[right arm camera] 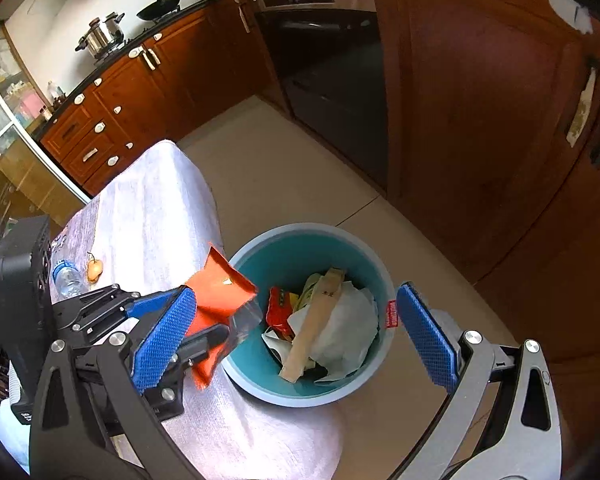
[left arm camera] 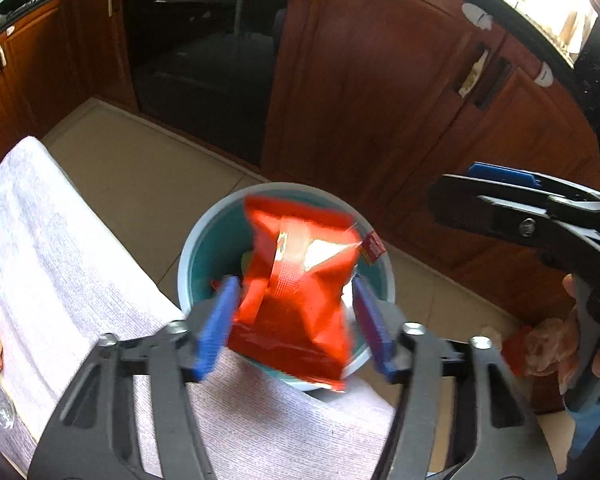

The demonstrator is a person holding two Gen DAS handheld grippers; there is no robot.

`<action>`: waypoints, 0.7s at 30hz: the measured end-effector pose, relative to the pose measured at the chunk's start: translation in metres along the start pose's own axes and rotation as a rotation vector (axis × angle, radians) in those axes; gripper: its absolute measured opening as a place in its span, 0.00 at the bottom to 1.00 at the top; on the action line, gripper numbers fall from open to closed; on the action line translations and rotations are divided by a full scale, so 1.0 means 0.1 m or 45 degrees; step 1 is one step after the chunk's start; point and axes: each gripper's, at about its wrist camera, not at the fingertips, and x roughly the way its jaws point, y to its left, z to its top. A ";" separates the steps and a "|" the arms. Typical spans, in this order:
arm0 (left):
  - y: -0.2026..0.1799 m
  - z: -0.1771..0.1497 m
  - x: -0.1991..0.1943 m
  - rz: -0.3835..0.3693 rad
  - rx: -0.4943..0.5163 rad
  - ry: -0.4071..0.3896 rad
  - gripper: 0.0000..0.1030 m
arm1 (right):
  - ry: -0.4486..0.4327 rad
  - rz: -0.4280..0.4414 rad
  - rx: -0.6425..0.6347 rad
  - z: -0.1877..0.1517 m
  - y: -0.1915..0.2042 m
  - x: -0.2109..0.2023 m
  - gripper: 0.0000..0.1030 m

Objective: Collect trash
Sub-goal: 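Carry the paper strip and snack bag to the teal bin and release both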

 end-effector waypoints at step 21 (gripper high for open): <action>-0.06 -0.17 -0.40 0.049 -0.033 -0.056 0.96 | 0.049 -0.035 -0.026 -0.07 0.20 -0.04 0.93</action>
